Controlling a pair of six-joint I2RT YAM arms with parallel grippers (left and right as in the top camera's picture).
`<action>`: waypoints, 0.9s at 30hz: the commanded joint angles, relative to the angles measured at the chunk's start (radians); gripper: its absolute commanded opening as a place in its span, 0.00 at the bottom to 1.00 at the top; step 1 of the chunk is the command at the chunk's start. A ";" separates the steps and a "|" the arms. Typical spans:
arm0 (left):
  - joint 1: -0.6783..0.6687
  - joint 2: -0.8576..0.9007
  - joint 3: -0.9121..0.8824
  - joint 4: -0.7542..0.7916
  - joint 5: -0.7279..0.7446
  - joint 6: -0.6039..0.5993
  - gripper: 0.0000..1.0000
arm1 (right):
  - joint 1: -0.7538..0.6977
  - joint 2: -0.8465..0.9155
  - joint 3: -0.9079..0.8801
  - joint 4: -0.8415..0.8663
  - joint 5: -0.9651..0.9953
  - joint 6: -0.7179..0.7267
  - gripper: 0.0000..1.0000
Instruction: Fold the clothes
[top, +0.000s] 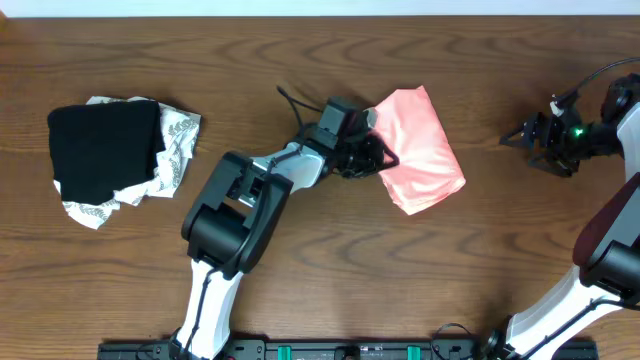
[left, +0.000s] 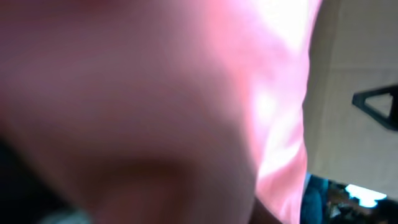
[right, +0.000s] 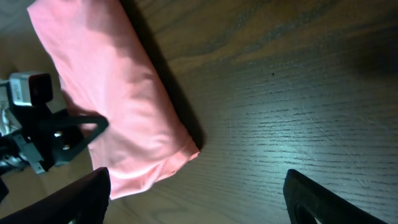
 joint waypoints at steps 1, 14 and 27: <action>-0.006 0.003 -0.002 0.006 -0.052 0.016 0.07 | 0.002 -0.023 0.018 0.000 -0.005 0.014 0.87; 0.083 -0.152 -0.002 0.014 -0.017 0.085 0.06 | 0.002 -0.023 0.018 0.000 -0.005 0.014 0.87; 0.309 -0.365 -0.002 -0.075 -0.033 0.225 0.06 | 0.002 -0.023 0.018 -0.012 -0.005 0.014 0.86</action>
